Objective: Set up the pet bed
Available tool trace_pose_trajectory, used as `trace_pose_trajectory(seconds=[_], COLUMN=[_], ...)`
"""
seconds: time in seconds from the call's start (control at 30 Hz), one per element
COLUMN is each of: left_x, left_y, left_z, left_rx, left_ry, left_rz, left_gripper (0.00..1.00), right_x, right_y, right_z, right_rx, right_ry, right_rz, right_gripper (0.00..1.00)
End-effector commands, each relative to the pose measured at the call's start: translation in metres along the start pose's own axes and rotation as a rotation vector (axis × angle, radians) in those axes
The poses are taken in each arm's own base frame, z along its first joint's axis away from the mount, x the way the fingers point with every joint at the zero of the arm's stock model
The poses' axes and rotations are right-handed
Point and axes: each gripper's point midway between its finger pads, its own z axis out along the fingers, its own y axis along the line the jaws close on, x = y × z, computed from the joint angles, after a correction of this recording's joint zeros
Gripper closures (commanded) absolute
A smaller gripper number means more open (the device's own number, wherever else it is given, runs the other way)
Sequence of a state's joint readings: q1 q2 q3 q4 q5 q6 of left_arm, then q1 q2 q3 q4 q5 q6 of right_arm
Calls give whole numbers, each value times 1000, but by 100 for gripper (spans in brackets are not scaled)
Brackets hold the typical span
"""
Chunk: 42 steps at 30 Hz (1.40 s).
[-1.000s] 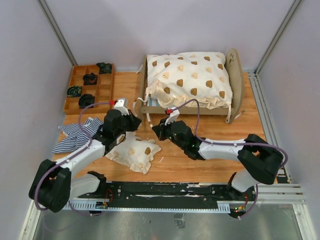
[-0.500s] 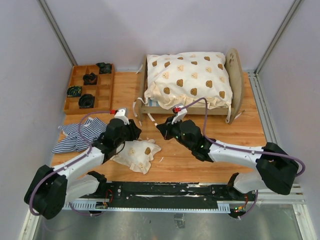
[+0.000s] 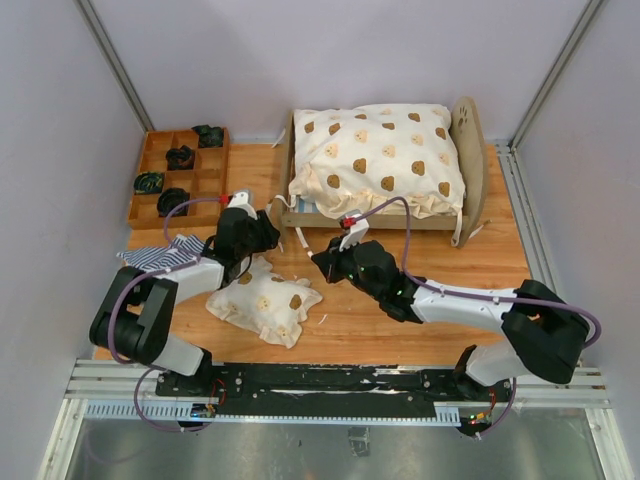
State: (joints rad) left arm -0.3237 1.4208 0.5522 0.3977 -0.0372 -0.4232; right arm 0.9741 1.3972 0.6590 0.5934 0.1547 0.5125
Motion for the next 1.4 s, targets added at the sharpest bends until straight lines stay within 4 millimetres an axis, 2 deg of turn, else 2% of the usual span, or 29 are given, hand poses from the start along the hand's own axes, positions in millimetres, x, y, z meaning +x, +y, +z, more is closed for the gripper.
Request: trace_pose_trajectory(seconds=[0.0,0.2,0.33,0.37,0.4,0.47,0.53,0.6,0.7,0.73,0.93,1.1,1.2,1.37], left_x=[-26,-21,-21,-22,-18,-9,1,11,18,17,-4,-17,-10,18], left_y=[-5,10,22,22,13,12,12,14,9,6,-17,-39,-50,-65], left_z=[22,49,56,56,60,63,62,60,51,46,6,-33,-49,-69], left_rx=[9,-74,-117,-112,-55,-43,-35,-31,-9,2,81,171,198,263], left_ry=[-75,-59,-69,-74,-52,-19,9,39,80,85,73,32,43,87], left_rz=[10,10,8,5,3,-13,-32,-41,-50,-55,-69,-87,-58,-45], left_gripper=[51,51,52,52,54,55,62,73,95,99,100,100,100,100], right_x=[-12,-10,-10,-9,-8,-8,-7,-7,-7,-6,-9,-22,-31,-49], right_y=[9,14,15,15,12,10,7,7,7,7,3,2,2,6], right_z=[6,8,9,9,9,9,10,11,12,12,15,17,16,12], right_rx=[-38,-64,-69,-69,-60,-48,-37,-33,-32,-27,3,27,29,28], right_ry=[-24,-20,-18,-17,-18,-24,-25,-22,-19,-14,-17,-43,-60,-87], right_rz=[16,27,28,29,26,25,23,23,27,28,20,6,0,-17], right_gripper=[100,100,100,100,100,100,100,100,100,100,100,100,100,100])
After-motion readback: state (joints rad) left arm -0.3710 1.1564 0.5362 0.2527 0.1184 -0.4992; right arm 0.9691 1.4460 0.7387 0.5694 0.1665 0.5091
